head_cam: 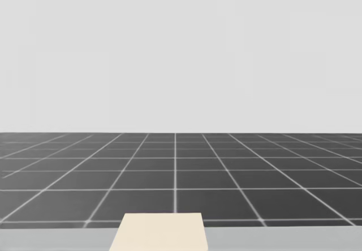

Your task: Retrieve the object from inside the box.

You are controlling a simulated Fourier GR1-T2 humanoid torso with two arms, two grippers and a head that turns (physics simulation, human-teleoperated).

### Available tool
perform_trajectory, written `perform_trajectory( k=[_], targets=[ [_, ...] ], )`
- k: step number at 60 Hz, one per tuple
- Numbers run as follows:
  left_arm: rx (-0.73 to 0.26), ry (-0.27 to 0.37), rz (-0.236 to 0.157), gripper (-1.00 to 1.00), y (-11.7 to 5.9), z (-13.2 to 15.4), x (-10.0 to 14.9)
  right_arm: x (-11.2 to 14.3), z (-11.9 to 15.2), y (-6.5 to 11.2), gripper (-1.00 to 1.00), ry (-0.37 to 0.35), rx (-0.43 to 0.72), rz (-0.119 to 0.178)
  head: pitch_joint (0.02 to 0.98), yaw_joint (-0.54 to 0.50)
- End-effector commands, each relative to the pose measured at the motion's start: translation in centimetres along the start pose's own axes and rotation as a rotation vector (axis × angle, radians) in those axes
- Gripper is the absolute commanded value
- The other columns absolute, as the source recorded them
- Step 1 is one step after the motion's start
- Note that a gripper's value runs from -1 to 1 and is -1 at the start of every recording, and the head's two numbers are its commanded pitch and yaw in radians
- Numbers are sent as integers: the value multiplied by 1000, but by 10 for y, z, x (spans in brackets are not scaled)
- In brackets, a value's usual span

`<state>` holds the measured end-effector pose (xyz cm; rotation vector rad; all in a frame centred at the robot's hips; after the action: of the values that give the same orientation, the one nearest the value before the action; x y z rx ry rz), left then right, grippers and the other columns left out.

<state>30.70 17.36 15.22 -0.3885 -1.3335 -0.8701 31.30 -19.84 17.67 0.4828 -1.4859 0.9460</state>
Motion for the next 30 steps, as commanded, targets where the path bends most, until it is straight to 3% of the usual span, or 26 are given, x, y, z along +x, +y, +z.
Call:
perform_trajectory(
  k=[1,12,22,30],
  targets=[
    [-47,0,50,-1000,-10,-25,0,2,-3,5,-1000,-23,17,12,83,-11],
    [-42,17,94,-1000,-8,-52,-5,4,-3,6,-1000,-35,14,15,97,-1],
    [-48,58,192,-1000,-5,-71,-20,2,-3,7,-1000,-36,8,24,111,-9],
    [-84,82,175,-1000,-11,-77,-28,2,-4,7,-1000,-43,2,18,121,-7]
  ],
)
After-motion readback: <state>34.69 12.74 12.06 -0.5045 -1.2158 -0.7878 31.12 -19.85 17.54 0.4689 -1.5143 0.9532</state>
